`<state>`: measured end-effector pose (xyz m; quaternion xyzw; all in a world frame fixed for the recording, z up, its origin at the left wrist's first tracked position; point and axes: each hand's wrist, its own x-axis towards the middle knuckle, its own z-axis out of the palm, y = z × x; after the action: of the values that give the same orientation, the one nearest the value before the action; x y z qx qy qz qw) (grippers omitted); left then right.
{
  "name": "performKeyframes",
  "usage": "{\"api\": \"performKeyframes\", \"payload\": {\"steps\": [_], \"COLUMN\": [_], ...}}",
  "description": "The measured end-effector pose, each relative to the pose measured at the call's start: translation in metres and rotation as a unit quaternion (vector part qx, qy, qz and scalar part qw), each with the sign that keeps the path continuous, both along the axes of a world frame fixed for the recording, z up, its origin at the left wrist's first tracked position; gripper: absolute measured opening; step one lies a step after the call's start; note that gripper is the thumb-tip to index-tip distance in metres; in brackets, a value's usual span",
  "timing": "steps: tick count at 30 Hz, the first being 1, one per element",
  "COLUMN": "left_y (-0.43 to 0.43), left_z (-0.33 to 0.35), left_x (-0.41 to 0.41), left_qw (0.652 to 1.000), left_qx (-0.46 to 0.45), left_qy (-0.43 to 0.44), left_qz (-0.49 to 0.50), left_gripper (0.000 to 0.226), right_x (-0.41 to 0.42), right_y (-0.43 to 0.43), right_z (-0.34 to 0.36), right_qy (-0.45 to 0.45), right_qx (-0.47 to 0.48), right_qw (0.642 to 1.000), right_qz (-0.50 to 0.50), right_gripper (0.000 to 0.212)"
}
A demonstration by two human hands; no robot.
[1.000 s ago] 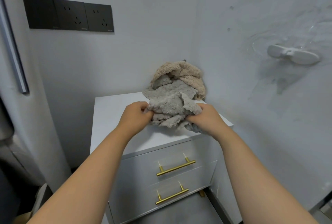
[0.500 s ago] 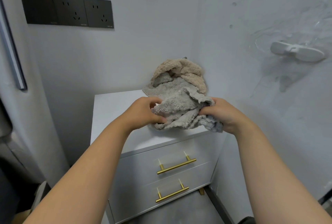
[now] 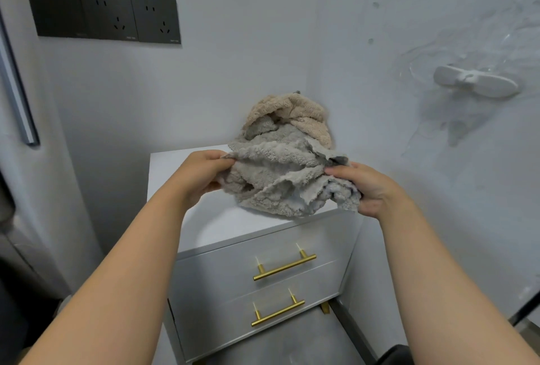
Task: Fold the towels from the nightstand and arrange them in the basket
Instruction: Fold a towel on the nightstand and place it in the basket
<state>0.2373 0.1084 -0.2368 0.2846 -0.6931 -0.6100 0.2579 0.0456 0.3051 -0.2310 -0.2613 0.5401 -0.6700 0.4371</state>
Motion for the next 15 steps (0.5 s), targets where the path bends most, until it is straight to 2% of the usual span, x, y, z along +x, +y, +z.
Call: {"api": "performKeyframes", "payload": {"steps": [3,7,9,11,12,14,15], "left_y": [-0.0027,-0.0027,-0.0058,-0.0065,-0.0057,-0.0051,-0.0053], "left_z": [-0.0011,-0.0031,-0.0049,-0.0055,-0.0052,-0.0053,-0.0062], "left_x": [-0.0018,-0.0014,-0.0005,0.0002,-0.0001,-0.0018,-0.0029], "left_qw": [0.997,0.998,0.997,0.997,0.998,0.999,0.999], "left_qx": [0.071,0.051,0.058,0.060,0.060,0.053,0.040], "left_qy": [0.023,-0.011,-0.018,-0.018,-0.014,-0.006,-0.004], "left_qz": [-0.008,-0.030,-0.039,-0.037,-0.028,-0.004,0.004], "left_gripper": [0.016,0.011,0.018,0.009,0.002,0.013,0.017], "right_x": [-0.0007,-0.0031,-0.0034,-0.0039,-0.0047,-0.0052,-0.0033], "right_y": [-0.0024,-0.0046,-0.0048,-0.0051,-0.0053,-0.0047,-0.0042], "right_z": [-0.0005,-0.0005,0.0004,0.0010,0.0015,0.0045,0.0076], "right_qy": [-0.020,-0.035,-0.019,0.062,0.133,0.250,0.269], "right_qx": [-0.001,0.013,0.015,0.047,0.079,0.117,0.116], "right_qw": [0.999,0.992,0.984,0.969,0.952,0.904,0.894], "right_qz": [-0.050,-0.125,-0.175,-0.234,-0.266,-0.325,-0.338], "right_gripper": [0.016,0.011,0.013,0.018,0.023,0.030,0.029]}}
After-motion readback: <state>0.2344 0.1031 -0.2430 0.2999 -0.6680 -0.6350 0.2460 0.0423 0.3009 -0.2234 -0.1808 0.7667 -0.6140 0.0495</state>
